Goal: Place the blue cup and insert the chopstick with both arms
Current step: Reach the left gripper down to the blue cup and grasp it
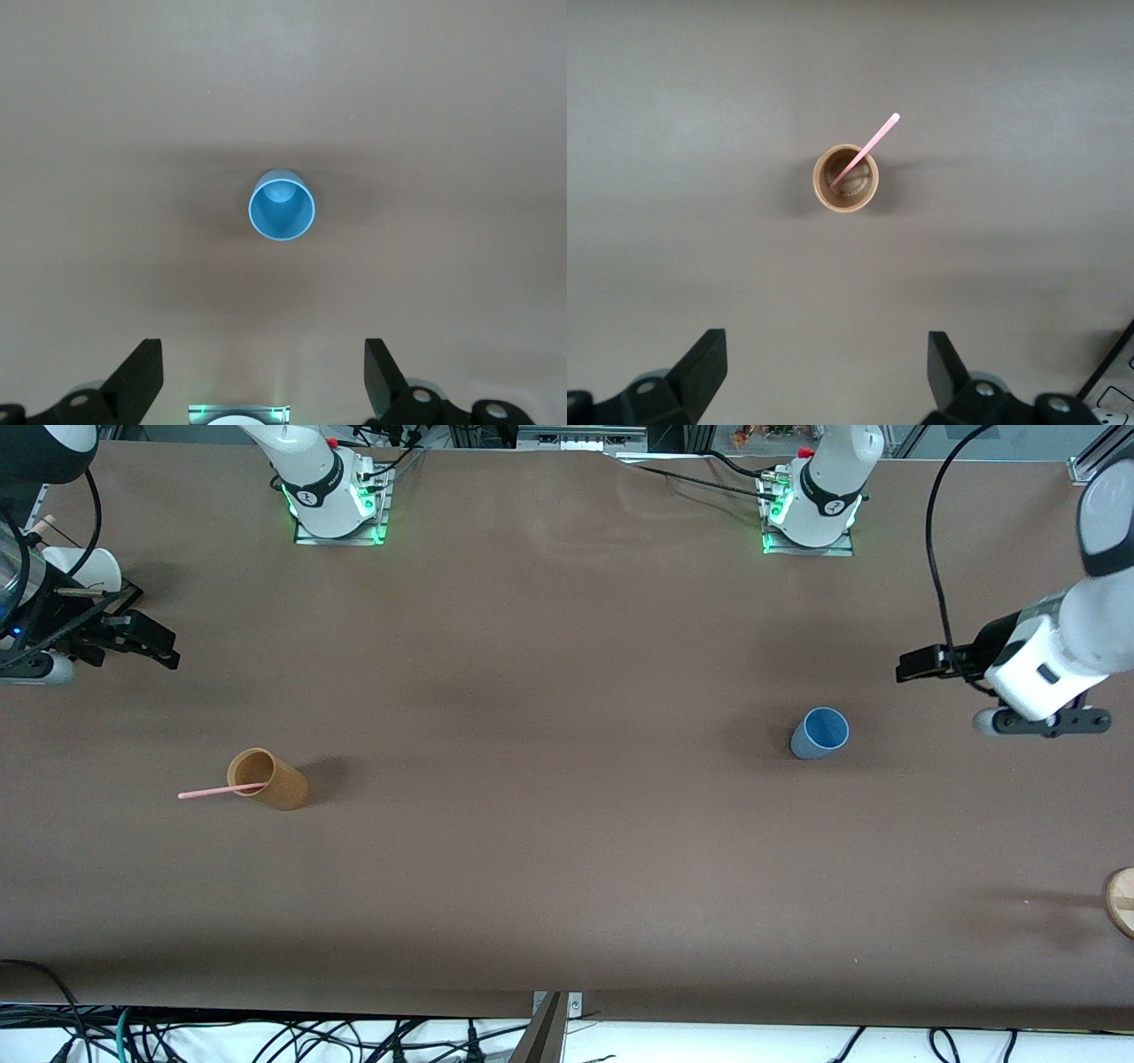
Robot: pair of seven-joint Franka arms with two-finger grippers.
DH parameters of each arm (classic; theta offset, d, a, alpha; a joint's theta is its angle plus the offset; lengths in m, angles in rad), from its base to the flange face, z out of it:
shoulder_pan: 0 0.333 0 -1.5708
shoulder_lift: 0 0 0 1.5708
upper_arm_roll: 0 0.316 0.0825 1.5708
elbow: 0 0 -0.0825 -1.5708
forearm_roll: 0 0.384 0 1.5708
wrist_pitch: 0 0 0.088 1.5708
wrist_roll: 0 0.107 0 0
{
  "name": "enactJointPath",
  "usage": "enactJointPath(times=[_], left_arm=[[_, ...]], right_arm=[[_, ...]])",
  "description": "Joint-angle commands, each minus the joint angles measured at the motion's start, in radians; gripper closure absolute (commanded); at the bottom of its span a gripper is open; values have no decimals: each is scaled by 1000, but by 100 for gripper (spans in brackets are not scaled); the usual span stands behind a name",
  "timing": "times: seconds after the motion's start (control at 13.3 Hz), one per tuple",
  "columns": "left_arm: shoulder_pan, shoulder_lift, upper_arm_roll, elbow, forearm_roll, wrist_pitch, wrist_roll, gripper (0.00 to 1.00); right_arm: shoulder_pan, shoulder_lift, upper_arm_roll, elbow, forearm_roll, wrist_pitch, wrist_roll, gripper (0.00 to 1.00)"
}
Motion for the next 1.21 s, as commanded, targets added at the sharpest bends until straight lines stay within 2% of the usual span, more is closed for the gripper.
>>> enactJointPath(times=[0.0, 0.23, 0.3, 0.45, 0.75, 1.06, 1.13], left_arm=[[10, 84, 1, 16, 24, 12, 17, 0], [61, 162, 1, -3, 31, 116, 157, 0], [73, 167, 1, -50, 31, 179, 172, 0], [78, 131, 1, -207, 31, 347, 177, 0], [56, 93, 1, -416, 31, 588, 175, 0], [27, 67, 1, -484, 31, 638, 175, 0], [7, 46, 2, -528, 32, 679, 175, 0]], right_arm=[[-8, -11, 11, -13, -2, 1, 15, 0], [-8, -11, 11, -13, -2, 1, 15, 0], [-8, -11, 11, -13, -2, 1, 15, 0], [-8, -11, 11, -13, -2, 1, 15, 0], [-8, -11, 11, -13, -2, 2, 15, 0], [-8, -11, 11, -13, -2, 1, 15, 0], [-8, -11, 11, -13, -2, 1, 15, 0]])
